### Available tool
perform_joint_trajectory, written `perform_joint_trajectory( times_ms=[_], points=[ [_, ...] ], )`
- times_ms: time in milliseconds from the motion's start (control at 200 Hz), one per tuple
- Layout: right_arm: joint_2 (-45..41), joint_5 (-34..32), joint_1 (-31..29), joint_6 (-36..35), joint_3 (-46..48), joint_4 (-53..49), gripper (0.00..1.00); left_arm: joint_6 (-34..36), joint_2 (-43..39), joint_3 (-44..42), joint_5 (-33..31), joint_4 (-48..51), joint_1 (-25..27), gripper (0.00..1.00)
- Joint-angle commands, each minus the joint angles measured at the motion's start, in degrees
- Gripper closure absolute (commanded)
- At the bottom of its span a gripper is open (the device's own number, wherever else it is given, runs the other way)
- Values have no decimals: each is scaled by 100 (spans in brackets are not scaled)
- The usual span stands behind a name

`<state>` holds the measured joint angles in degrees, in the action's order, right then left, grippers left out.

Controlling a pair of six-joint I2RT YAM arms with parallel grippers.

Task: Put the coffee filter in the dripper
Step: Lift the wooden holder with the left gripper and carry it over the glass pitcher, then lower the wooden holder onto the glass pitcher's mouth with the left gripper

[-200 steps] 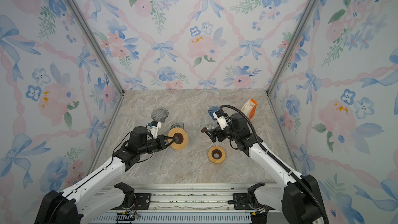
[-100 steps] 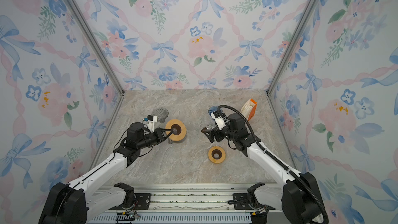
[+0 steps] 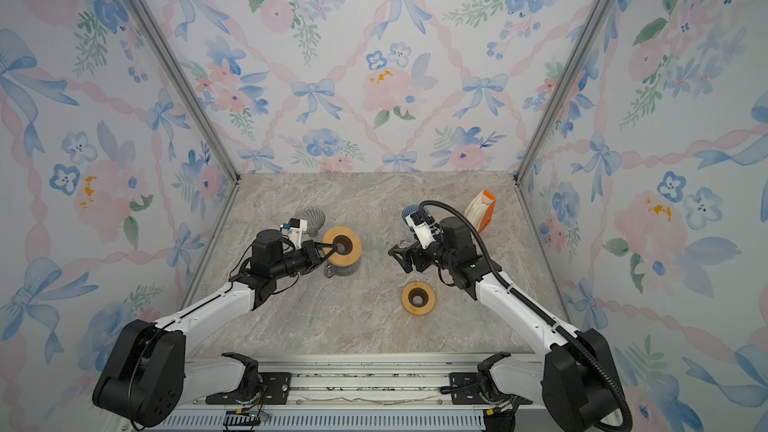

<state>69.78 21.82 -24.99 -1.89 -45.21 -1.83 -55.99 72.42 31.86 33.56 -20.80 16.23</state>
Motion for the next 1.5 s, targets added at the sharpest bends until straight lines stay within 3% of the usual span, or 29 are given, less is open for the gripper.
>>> perform_joint_trajectory(
  times_ms=[0,1495],
  points=[
    [53,-72,-73,54,-205,77,3,-113,77,126,186,-450,-68,100],
    [-114,-285,-80,-22,-146,-48,4,-343,714,-170,517,-1014,-354,95]
  ],
)
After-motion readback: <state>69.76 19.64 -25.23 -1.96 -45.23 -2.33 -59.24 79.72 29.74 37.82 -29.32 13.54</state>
